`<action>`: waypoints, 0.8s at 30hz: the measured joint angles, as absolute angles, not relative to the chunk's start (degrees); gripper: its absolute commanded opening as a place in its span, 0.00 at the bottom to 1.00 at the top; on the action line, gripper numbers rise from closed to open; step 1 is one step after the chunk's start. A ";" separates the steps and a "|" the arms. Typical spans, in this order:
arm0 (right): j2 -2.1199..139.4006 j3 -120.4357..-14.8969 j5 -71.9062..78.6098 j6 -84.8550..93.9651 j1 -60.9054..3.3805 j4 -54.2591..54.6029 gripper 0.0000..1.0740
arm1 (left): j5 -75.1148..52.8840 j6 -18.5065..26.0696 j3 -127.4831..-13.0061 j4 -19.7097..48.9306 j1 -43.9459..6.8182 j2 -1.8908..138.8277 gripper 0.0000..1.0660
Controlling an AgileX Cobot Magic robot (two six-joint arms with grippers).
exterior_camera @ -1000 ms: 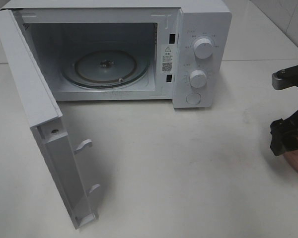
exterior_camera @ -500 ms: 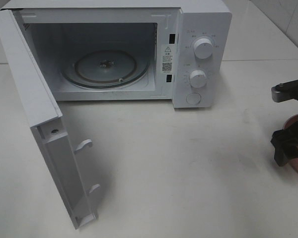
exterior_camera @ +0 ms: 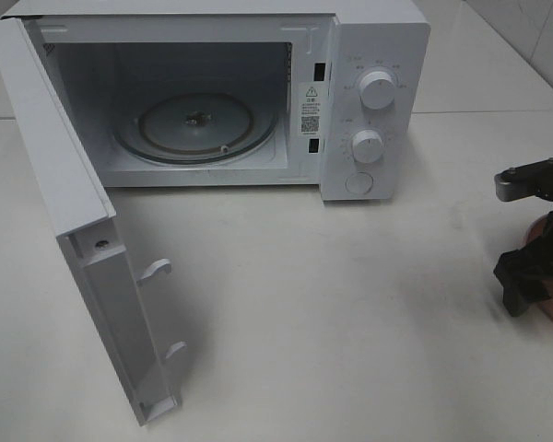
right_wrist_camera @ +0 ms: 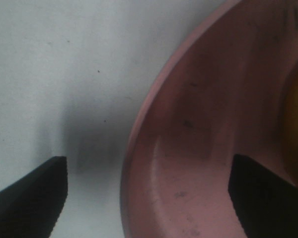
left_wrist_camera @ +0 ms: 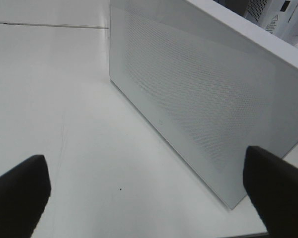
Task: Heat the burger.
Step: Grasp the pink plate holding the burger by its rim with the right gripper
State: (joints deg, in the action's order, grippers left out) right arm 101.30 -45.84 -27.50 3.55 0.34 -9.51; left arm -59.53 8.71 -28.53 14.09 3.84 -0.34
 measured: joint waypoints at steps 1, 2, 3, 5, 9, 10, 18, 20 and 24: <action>102.27 -45.84 -27.50 2.98 0.34 -9.51 0.78 | -59.53 8.71 -28.53 14.09 3.84 -0.34 0.92; 102.62 -45.84 -27.50 2.75 0.34 -9.51 0.77 | -59.53 8.71 -28.53 14.09 3.84 -0.34 0.92; 102.62 -45.84 -27.50 2.75 0.34 -9.51 0.77 | -59.53 8.71 -28.53 14.09 3.84 -0.34 0.92; 102.73 -45.84 -27.73 2.58 0.34 -9.51 0.73 | -59.53 8.71 -28.53 14.09 3.84 -0.34 0.92; 102.73 -45.84 -28.19 2.58 0.34 -9.51 0.62 | -59.53 8.71 -28.53 14.09 3.84 -0.34 0.92; 102.73 -45.84 -28.48 2.18 0.34 -9.51 0.51 | -59.53 8.71 -28.53 14.09 3.84 -0.34 0.92; 102.73 -45.95 -29.56 -0.40 0.34 -9.97 0.00 | -59.53 8.71 -28.53 14.09 3.84 -0.34 0.92; 102.56 -46.01 -29.51 -0.29 0.29 -10.31 0.00 | -59.53 8.71 -28.53 14.09 3.84 -0.34 0.92; 102.56 -46.29 -30.08 -0.34 0.34 -11.23 0.00 | -59.53 8.71 -28.53 14.09 3.84 -0.34 0.92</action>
State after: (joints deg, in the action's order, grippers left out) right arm 102.56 -46.29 -30.08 -0.34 0.34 -11.23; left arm -59.53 8.71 -28.53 14.09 3.84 -0.34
